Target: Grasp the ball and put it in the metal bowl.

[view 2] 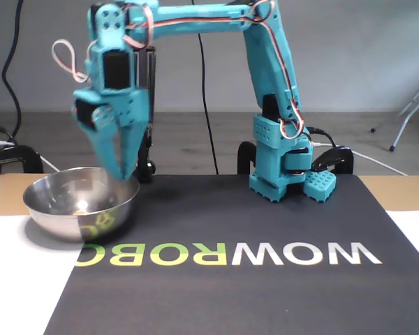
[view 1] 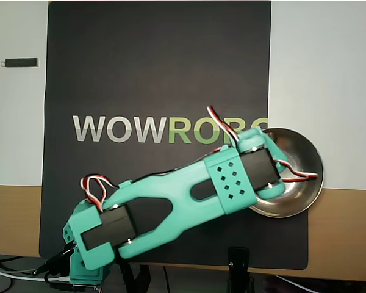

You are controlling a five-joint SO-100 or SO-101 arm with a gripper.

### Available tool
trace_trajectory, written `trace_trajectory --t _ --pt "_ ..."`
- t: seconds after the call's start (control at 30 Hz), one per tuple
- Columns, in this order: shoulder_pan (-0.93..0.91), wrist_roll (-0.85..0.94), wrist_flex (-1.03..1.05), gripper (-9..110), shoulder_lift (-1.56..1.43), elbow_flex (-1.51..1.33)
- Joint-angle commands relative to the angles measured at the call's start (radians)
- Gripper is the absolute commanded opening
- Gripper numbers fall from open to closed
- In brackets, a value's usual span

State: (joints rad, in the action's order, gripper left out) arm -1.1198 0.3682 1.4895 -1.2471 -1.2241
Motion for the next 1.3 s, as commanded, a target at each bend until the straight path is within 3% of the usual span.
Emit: trace_trajectory --t 0.0,0.7,1.27 --pt "0.04 -0.006 0.028 0 -0.091 0.028" --pt "0.407 -0.014 0.19 0 -0.278 0.015" --pt "0.755 -0.318 0.19 0 -0.291 0.015"
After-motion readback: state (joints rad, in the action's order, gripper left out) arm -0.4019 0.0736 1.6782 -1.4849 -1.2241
